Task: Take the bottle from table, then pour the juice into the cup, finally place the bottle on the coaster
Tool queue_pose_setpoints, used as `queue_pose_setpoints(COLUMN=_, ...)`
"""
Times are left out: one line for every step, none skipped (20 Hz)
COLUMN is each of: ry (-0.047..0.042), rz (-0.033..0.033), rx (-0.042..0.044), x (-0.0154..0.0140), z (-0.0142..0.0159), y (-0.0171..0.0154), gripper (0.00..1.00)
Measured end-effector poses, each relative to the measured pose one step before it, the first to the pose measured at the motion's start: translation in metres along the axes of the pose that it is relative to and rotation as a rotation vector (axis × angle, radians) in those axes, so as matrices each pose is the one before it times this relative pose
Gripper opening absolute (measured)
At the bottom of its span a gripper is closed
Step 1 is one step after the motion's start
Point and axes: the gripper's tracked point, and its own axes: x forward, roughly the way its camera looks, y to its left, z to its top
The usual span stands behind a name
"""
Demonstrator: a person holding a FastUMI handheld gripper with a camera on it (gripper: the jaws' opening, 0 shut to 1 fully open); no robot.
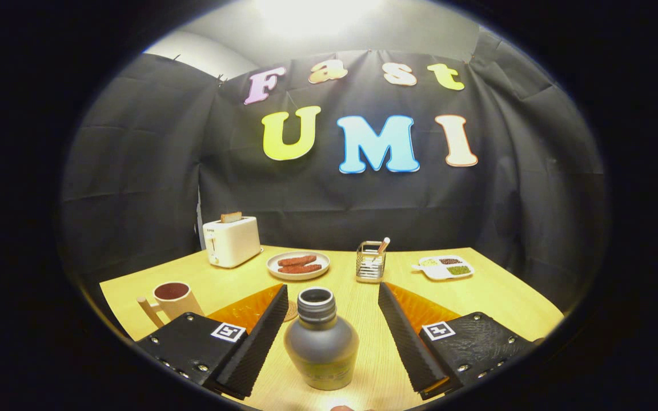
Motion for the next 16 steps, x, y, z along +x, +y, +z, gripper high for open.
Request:
queue_pose_setpoints(ry=0.01454, rz=0.00347, rx=0.00068, x=0.00050, z=-0.00603, y=0.00077, gripper=0.97)
queue_pose_setpoints(ry=0.01390, rz=0.00827, rx=0.00241, x=0.00016, z=-0.00640, y=0.00252, gripper=0.97)
queue_pose_setpoints(ry=0.01649, rz=0.00307, rx=-0.00064, x=0.00013, z=-0.00599, y=0.00092, gripper=0.97)
queue_pose_setpoints(ry=0.01775, rz=0.00056, rx=-0.00604, x=-0.00039, z=-0.00663, y=0.00019, gripper=0.97)
queue_pose_setpoints(ry=0.01596, rz=0.00274, rx=-0.00570, x=0.00027, z=-0.00636, y=0.00110, gripper=0.97)
queue_pose_setpoints(ry=0.01268, rz=0.00418, rx=-0.00314, x=0.00049, z=-0.00545, y=0.00143, gripper=0.97)
queue_pose_setpoints(ry=0.01238, rz=0.00261, rx=-0.00328, x=0.00042, z=-0.00493, y=0.00066, gripper=0.97)
queue_pose_setpoints(ry=0.01160, rz=0.00103, rx=-0.00294, x=0.00017, z=-0.00520, y=0.00050, gripper=0.97)
queue_pose_setpoints(ry=0.00948, rz=0.00046, rx=-0.00107, x=0.00050, z=-0.00410, y=-0.00020, gripper=0.97)
queue_pose_setpoints(ry=0.00970, rz=0.00111, rx=0.00128, x=-0.00005, z=-0.00508, y=0.00027, gripper=0.97)
queue_pose_setpoints(ry=0.01070, rz=-0.00088, rx=0.00081, x=0.00108, z=-0.00458, y=0.00013, gripper=0.97)
queue_pose_setpoints(ry=0.00959, rz=-0.00112, rx=-0.00082, x=-0.00037, z=-0.00457, y=0.00027, gripper=0.97)
queue_pose_setpoints(ry=0.00890, rz=-0.00046, rx=-0.00197, x=0.00049, z=-0.00266, y=-0.00003, gripper=0.97)
queue_pose_setpoints(ry=0.00698, rz=0.00088, rx=-0.00114, x=-0.00033, z=-0.00295, y=0.00033, gripper=0.97)
queue_pose_setpoints(ry=0.00720, rz=0.00028, rx=-0.00076, x=-0.00030, z=-0.00269, y=-0.00002, gripper=0.97)
queue_pose_setpoints(ry=0.00734, rz=-0.00039, rx=-0.00097, x=0.00073, z=-0.00416, y=0.00004, gripper=0.97)
